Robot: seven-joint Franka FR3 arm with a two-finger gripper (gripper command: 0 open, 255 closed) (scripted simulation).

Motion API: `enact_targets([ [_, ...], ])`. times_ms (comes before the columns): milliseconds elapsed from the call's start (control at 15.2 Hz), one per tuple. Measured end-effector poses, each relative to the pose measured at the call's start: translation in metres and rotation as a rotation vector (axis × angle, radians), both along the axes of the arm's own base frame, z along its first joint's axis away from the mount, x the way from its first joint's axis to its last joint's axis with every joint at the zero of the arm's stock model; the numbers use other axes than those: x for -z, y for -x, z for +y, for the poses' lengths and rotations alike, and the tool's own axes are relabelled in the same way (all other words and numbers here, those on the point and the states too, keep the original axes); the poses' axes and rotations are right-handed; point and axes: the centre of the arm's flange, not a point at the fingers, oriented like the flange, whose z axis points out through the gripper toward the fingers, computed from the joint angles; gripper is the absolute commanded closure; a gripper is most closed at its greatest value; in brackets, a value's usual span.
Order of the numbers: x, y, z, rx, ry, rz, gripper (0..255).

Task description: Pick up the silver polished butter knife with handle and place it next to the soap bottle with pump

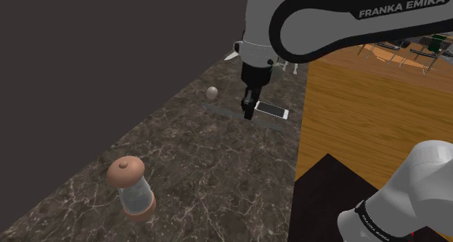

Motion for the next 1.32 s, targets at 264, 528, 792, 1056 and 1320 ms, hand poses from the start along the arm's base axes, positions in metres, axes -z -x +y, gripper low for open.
enact_targets([
  [264, -0.021, 0.0, 0.0, 0.0, 0.0, 0.0, 255],
  [528, -0.042, 0.001, 0.0, 0.0, 0.0, 0.0, 255],
  [792, -0.065, 0.001, 0.001, 0.0, 0.0, 0.0, 255],
  [1056, -0.084, 0.002, -0.001, 0.0, 0.0, 0.0, 255],
  [1320, -0.093, -0.005, -0.015, 0.0, 0.0, 0.0, 255],
])
